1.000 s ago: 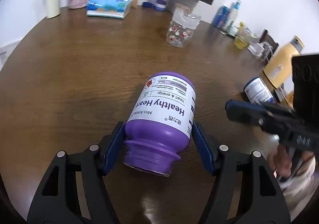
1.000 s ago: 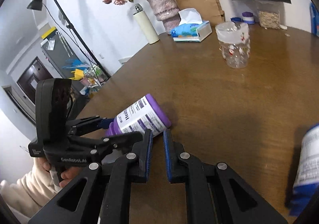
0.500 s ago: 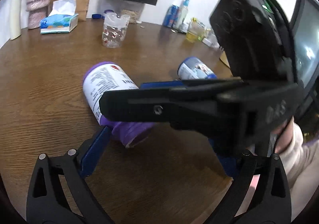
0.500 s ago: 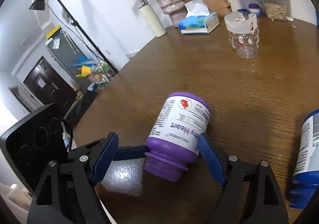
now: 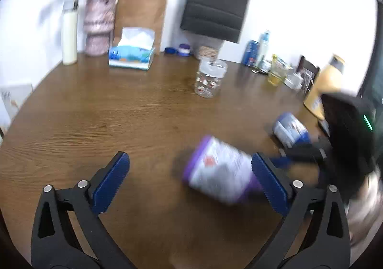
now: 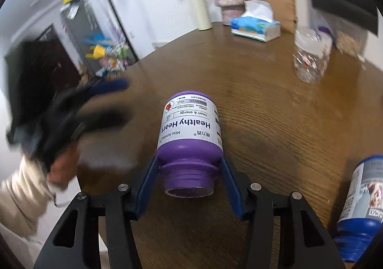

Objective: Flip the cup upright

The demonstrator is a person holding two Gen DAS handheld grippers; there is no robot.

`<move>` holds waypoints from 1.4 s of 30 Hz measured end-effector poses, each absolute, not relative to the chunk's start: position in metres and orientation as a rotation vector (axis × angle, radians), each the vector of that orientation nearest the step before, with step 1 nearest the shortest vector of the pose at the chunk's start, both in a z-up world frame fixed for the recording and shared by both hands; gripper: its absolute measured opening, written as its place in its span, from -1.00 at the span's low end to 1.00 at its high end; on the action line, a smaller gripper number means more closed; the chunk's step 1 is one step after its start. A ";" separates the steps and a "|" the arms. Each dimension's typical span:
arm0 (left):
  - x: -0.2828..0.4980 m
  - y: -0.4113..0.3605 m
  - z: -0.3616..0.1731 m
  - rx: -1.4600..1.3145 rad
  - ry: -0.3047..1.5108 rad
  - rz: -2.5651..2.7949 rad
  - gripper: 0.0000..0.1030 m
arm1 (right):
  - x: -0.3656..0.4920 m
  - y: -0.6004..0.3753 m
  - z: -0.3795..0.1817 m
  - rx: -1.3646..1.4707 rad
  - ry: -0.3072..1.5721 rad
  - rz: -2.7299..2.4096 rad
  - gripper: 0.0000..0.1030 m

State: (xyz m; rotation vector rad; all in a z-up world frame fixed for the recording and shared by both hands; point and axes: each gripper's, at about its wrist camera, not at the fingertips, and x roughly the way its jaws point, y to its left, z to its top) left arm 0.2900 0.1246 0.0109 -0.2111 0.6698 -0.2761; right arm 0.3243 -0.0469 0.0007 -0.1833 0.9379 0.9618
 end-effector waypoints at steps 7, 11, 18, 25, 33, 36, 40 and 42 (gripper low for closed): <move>0.319 0.104 -0.004 -0.249 0.770 -0.289 -0.06 | 0.315 -0.067 0.006 -0.214 0.907 0.910 0.13; 0.306 0.095 -0.010 -0.237 0.782 -0.247 -0.06 | 0.325 -0.087 0.012 -0.167 0.884 0.829 0.13; 0.283 0.095 0.004 -0.220 0.766 -0.318 0.63 | 0.323 -0.085 0.011 -0.160 0.870 0.794 0.13; 0.298 0.056 -0.010 -0.049 1.005 -0.411 0.33 | 0.325 -0.112 0.025 -0.094 0.848 0.775 0.13; 0.294 0.042 -0.005 0.023 0.901 -0.309 0.16 | 0.327 -0.137 0.032 0.074 0.844 0.838 0.30; 0.275 0.039 0.010 0.035 0.729 -0.271 0.16 | 0.335 -0.139 0.036 0.214 0.838 0.934 0.64; 0.255 0.035 0.017 -0.045 0.571 -0.335 0.16 | 0.355 -0.129 0.036 0.394 0.893 1.063 0.64; 0.253 0.032 0.015 -0.050 0.540 -0.334 0.16 | 0.364 -0.120 0.031 0.459 0.936 1.107 0.64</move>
